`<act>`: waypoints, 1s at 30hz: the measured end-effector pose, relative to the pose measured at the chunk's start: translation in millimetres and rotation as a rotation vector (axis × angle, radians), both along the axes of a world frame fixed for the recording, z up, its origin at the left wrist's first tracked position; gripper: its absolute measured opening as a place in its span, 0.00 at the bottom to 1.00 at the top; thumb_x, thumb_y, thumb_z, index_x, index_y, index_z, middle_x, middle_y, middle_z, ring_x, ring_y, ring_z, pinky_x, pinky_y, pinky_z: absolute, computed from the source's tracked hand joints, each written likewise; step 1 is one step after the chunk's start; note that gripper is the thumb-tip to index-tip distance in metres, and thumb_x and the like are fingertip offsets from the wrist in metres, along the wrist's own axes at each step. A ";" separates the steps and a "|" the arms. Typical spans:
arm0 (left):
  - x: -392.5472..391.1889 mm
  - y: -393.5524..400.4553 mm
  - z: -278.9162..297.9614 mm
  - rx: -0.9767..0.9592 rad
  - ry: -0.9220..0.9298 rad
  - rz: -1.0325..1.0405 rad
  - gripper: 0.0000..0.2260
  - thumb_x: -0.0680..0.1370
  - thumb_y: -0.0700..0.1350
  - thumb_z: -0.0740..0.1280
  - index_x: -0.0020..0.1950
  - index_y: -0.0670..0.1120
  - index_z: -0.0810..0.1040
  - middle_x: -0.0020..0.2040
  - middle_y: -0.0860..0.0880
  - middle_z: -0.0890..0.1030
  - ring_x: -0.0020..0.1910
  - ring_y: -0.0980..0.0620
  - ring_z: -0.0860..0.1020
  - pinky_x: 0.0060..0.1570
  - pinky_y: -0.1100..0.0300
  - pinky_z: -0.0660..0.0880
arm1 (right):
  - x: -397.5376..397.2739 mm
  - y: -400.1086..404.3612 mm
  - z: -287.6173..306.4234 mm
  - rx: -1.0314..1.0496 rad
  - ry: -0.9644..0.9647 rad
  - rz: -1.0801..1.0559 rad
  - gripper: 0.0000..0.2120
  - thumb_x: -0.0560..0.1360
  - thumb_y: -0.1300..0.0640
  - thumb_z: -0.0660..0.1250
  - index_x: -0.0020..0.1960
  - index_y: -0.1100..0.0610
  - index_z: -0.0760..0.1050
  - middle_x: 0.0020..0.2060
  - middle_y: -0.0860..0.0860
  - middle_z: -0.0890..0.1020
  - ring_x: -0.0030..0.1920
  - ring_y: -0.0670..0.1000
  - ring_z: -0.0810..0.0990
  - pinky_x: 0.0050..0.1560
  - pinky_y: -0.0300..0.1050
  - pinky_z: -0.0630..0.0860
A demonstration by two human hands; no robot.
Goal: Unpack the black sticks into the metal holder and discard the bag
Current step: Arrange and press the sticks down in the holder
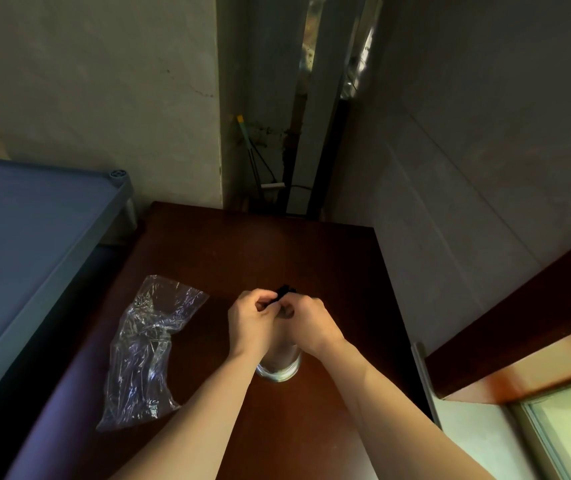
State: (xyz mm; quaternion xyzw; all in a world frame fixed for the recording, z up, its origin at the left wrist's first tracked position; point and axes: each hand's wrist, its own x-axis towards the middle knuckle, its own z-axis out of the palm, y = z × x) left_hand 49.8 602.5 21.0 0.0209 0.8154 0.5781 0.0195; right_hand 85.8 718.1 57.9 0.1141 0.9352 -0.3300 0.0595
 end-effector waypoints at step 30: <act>14.7 11.3 -3.3 0.280 -0.246 -0.080 0.17 0.86 0.46 0.57 0.75 0.50 0.73 0.74 0.46 0.73 0.72 0.49 0.71 0.71 0.54 0.68 | 19.2 -1.5 -50.8 -0.136 0.319 -0.064 0.28 0.83 0.43 0.56 0.78 0.56 0.64 0.69 0.47 0.71 0.67 0.45 0.72 0.62 0.28 0.64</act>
